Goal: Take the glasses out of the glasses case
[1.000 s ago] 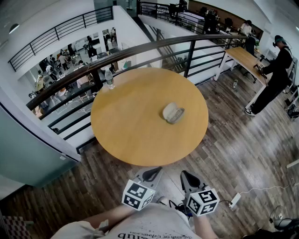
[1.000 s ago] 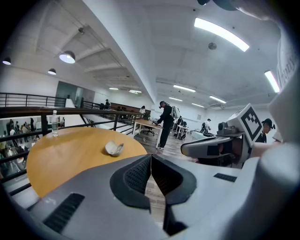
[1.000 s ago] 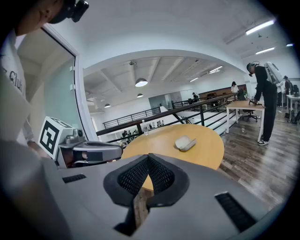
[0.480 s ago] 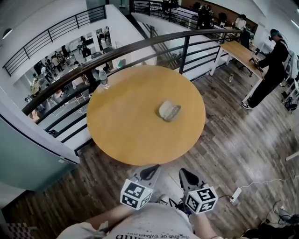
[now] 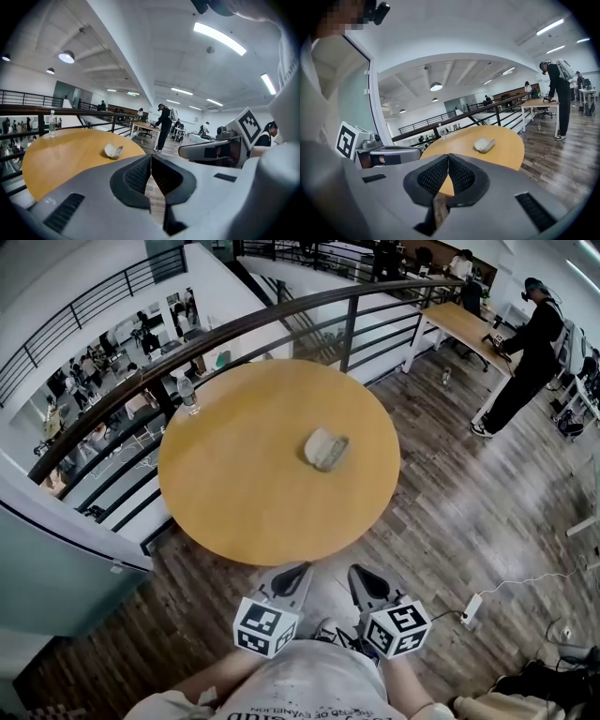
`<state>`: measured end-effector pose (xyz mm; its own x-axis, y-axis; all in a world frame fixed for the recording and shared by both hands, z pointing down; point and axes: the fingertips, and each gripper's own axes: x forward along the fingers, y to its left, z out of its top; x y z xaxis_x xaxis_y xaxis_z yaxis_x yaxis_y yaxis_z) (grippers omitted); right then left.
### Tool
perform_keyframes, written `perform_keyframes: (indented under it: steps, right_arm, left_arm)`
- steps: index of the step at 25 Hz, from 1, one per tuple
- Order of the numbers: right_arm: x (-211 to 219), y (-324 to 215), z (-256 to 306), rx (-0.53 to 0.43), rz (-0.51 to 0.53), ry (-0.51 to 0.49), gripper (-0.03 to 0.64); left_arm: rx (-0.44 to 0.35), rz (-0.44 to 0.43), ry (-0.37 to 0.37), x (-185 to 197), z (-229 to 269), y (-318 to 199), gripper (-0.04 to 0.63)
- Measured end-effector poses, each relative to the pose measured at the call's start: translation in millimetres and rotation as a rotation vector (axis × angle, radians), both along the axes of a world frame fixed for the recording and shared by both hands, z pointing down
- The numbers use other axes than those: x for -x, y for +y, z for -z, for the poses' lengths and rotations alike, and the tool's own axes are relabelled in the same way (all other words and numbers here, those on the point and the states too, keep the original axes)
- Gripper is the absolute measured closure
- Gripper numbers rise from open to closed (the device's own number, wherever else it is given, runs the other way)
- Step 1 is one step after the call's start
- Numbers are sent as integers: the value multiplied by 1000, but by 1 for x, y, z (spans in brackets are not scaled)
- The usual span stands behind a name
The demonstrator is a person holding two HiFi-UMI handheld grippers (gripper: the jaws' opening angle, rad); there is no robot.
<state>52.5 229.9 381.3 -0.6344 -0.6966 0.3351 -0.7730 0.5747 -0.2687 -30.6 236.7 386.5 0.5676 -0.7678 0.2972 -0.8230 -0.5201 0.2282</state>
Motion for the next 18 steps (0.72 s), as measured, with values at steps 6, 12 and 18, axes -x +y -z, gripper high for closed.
perform_keyframes:
  steps: [6,12,18]
  right_arm:
    - [13,3,5,-10,-44,9,592]
    - [35,11,4,-19,-82,6,592]
    - [37,14,-3,-1,-102,14,592]
  left_arm:
    - [-32,-24,-30,25,3,1,569]
    - [-37,-66,-11,50,2,9,569]
    - [-25,-91,1,51,-2,8,569]
